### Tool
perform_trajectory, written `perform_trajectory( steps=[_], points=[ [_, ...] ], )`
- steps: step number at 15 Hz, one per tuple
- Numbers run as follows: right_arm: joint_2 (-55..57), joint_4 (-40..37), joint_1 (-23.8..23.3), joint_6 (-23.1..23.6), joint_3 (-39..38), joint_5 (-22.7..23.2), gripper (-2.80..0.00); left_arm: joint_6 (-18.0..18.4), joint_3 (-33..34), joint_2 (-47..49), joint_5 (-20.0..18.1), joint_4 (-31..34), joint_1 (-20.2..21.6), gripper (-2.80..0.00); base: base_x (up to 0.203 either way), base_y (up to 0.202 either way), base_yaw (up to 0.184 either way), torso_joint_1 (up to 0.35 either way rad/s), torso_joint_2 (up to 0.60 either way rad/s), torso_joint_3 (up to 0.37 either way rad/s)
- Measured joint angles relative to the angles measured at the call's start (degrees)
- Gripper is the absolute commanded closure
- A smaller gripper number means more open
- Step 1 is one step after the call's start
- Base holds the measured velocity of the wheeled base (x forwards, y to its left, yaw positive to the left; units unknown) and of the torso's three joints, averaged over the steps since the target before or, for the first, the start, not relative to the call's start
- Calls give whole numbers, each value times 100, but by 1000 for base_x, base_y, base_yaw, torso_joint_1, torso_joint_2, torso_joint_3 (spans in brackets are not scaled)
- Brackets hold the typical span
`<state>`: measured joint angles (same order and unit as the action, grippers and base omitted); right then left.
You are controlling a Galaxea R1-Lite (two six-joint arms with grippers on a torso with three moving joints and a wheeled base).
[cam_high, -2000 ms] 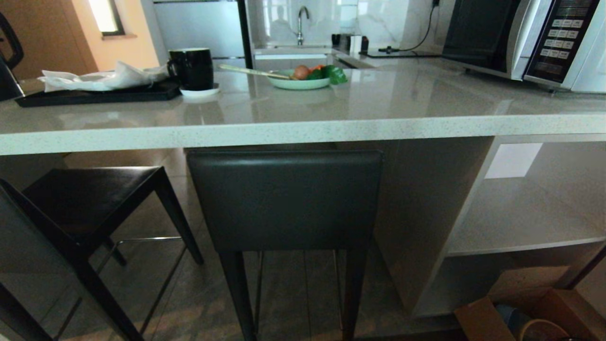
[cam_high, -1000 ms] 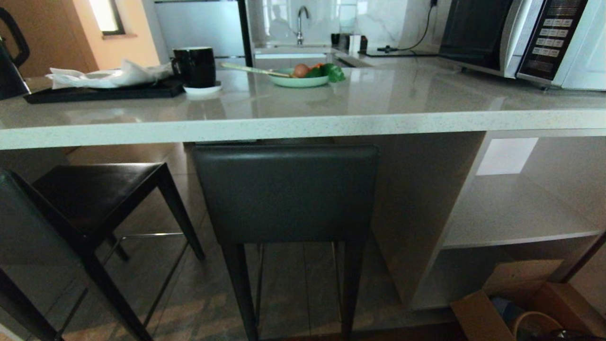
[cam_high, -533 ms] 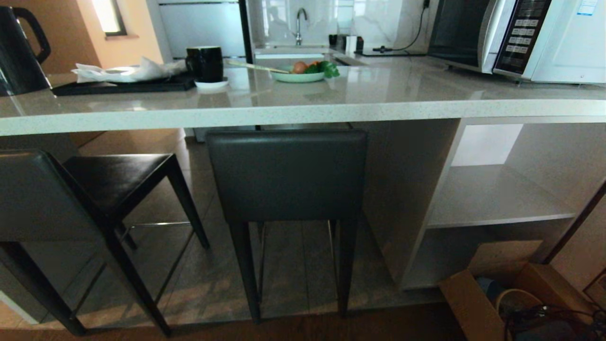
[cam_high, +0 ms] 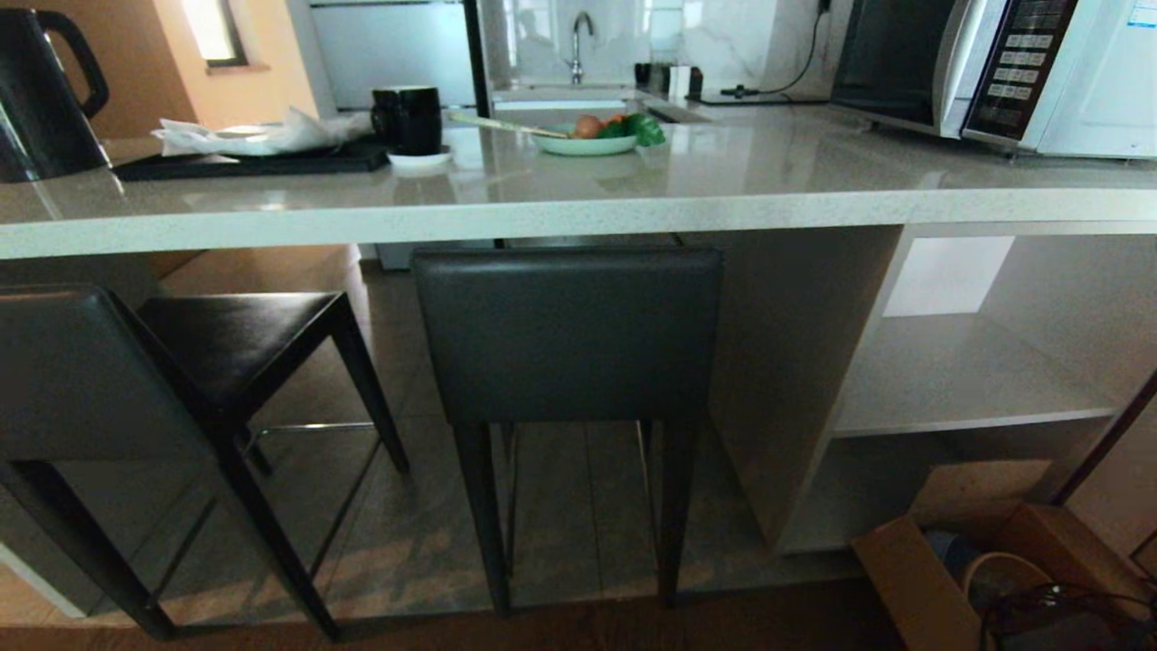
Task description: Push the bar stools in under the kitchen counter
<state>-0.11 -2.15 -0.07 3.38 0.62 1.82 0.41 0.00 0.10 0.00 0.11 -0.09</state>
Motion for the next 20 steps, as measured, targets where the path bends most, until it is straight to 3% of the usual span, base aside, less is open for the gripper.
perform_trajectory(
  steps=[15,20],
  points=[
    [0,210,-2,-29,-52,-116,0,-9,0,2,0,-11,-8,0,0,196,-2,1,2,3],
    [1,207,0,64,-52,-94,0,-12,0,6,0,-9,-2,0,0,35,-1,2,1,0]
  ],
)
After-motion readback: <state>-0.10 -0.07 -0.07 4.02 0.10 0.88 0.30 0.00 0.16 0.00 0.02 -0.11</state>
